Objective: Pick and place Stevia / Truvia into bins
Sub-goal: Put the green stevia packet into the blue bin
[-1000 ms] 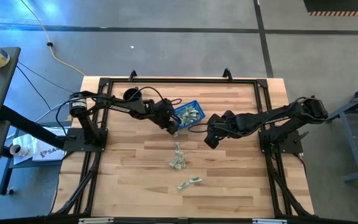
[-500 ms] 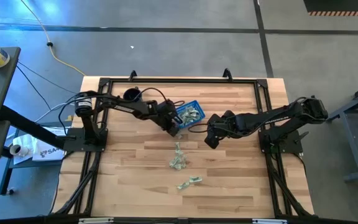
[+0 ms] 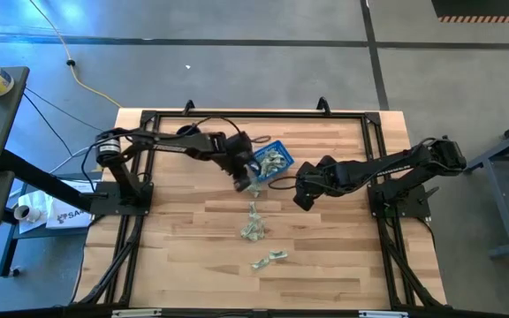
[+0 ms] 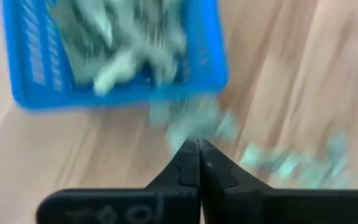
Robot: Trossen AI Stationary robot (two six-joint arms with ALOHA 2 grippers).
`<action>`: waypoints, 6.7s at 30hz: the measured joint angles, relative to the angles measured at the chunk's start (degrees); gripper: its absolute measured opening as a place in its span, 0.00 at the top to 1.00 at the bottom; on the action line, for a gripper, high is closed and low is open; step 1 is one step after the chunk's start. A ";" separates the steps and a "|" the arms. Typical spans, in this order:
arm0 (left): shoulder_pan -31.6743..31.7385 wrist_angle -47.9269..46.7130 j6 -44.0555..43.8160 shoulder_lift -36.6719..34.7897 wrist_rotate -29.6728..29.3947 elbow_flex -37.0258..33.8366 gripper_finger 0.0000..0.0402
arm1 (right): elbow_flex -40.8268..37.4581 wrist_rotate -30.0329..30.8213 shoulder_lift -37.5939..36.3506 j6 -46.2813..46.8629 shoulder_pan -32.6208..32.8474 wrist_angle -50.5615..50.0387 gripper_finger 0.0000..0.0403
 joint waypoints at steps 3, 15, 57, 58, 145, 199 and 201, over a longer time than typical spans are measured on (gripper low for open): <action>-0.48 -4.00 8.51 1.46 -1.14 -0.04 0.86 | 0.00 0.02 0.00 -1.39 0.00 -0.53 0.30; -0.37 6.19 11.91 7.35 -0.51 0.65 0.52 | 0.02 0.89 0.00 -1.04 0.00 -0.63 0.30; -0.46 4.48 23.71 13.91 -4.03 5.03 0.95 | 0.02 3.44 0.02 -0.91 -0.13 -1.97 0.30; -0.46 3.26 23.68 13.48 -4.09 5.03 0.95 | 0.02 3.42 0.02 -0.91 -0.13 -2.09 0.30; -5.64 -4.19 26.90 -3.62 -6.63 -4.80 0.52 | 0.24 -19.51 25.46 -9.38 23.52 40.12 0.97; -7.68 9.74 19.75 3.20 -6.74 -4.74 0.51 | 0.02 -10.58 -2.29 -24.02 -11.03 7.97 0.16; -7.68 9.86 19.68 4.79 -7.83 -4.79 0.51 | 0.02 -10.56 -2.29 -23.55 -10.58 7.78 0.17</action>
